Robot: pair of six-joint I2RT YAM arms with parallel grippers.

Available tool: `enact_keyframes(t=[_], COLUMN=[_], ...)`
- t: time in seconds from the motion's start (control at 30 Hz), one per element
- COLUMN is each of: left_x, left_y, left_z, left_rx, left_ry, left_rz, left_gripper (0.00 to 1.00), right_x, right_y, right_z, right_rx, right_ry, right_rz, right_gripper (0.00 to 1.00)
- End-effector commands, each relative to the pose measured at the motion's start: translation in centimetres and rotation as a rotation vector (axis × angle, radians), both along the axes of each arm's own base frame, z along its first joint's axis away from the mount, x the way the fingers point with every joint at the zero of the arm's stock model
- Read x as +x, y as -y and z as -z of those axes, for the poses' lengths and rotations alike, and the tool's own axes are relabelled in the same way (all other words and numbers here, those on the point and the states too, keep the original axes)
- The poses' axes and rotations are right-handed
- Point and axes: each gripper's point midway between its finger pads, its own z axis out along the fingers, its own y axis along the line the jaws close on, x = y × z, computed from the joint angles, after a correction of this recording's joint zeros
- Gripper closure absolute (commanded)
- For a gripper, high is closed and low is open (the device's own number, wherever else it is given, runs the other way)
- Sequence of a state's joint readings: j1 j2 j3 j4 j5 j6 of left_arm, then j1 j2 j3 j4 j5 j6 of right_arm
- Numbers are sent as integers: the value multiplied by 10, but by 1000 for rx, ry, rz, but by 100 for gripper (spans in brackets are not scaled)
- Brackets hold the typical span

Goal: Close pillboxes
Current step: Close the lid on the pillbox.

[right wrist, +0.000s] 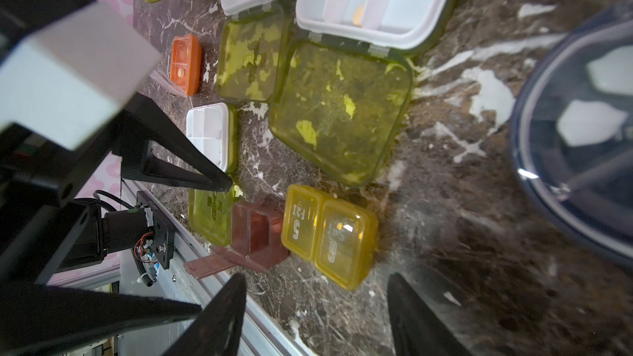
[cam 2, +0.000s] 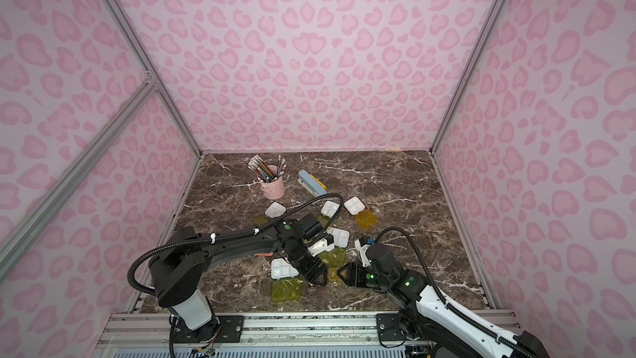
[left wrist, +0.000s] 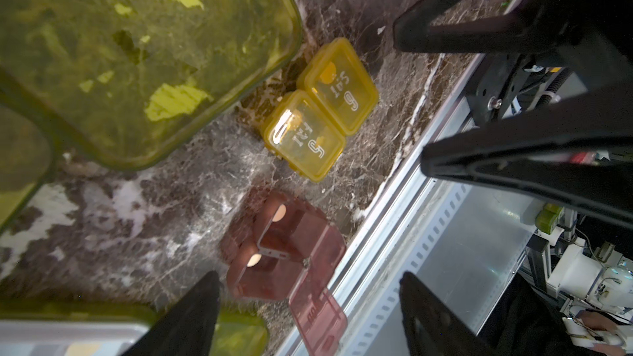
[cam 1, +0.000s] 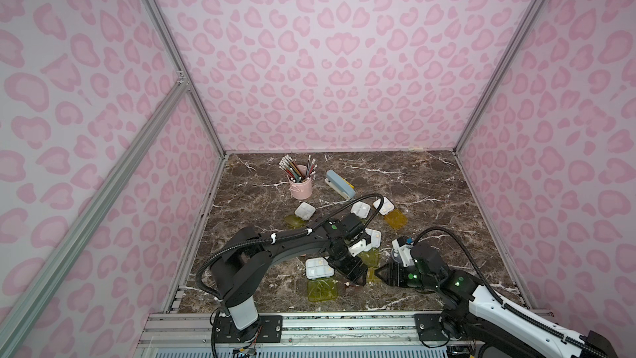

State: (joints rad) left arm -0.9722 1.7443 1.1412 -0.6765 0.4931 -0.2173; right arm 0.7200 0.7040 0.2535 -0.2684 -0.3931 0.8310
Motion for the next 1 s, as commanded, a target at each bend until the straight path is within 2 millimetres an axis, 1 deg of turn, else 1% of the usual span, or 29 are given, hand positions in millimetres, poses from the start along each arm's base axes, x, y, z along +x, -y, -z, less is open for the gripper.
enact_keyframes(t=[0.0,0.2,0.43,0.8,0.97], left_x=[5,5,5,3,2], left_y=[8,10,13,12,11], left_z=[1,10,15,20,22], left_rx=[-20,-7,-12,-12,-10], left_ry=[11,-2,-8,-22,-22], left_rz=[7,9,11,19,21], left_gripper=[16,18,21,33,36], right_x=[4,5,5,7,7], right_y=[-1,-2,-2,-3,-3], right_z=[-3,-4,-3,-4,-4], right_rx=[12,15,14,12,10], right_ry=[23,28,26,27,28], right_rz=[11,11,10,13,15], right_gripper=[33,33,33,33,33])
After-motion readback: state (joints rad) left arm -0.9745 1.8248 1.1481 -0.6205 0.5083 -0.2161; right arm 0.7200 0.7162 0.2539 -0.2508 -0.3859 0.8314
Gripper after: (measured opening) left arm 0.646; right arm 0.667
